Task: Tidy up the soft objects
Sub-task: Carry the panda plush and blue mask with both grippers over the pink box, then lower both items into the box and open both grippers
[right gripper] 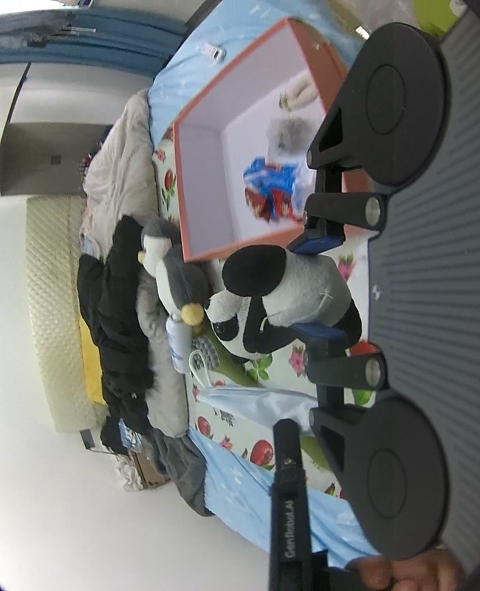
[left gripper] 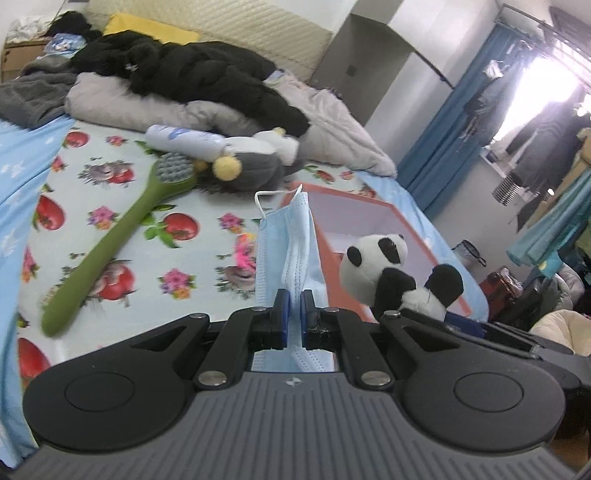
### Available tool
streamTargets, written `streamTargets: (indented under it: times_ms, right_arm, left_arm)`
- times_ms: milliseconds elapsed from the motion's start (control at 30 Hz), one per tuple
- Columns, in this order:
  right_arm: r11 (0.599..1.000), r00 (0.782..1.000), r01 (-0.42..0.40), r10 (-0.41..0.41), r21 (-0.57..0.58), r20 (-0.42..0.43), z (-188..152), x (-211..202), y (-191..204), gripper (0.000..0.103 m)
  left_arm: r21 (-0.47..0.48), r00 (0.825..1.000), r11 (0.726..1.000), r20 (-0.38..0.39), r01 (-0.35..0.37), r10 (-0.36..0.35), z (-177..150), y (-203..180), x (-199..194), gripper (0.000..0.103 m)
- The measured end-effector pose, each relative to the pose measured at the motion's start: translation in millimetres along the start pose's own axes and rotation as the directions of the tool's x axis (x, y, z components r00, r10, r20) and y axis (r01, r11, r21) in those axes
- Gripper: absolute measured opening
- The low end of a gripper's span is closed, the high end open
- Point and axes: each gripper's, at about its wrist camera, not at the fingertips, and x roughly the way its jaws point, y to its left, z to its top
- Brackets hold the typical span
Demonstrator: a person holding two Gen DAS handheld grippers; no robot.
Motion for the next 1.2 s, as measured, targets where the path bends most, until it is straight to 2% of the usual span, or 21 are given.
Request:
streamTargets:
  times_ms: [267, 500, 867, 1200]
  right_arm:
    - [0.995, 0.997, 0.069, -0.070, 0.074, 0.011, -7.7, -40.0, -55.5, 0.043]
    - [0.986, 0.994, 0.109, -0.112, 0.128, 0.015, 0.7, -39.6, -99.1, 0.043]
    - [0.978, 0.989, 0.146, -0.142, 0.150, -0.036, 31.3, 26.9, -164.5, 0.043]
    - [0.970, 0.982, 0.165, -0.144, 0.178, -0.123, 42.7, 118.2, -218.9, 0.043]
  left_arm:
    - [0.053, 0.996, 0.995, -0.019, 0.087, -0.086, -6.0, -72.3, 11.5, 0.008]
    - [0.107, 0.991, 0.987, -0.070, 0.121, -0.113, 4.4, -122.8, 46.8, 0.008]
    - [0.137, 0.984, 0.985, -0.160, 0.104, -0.081, 50.1, -158.0, 159.6, 0.008]
    - [0.151, 0.970, 0.985, -0.238, 0.079, -0.041, 79.3, -157.7, 284.9, 0.008]
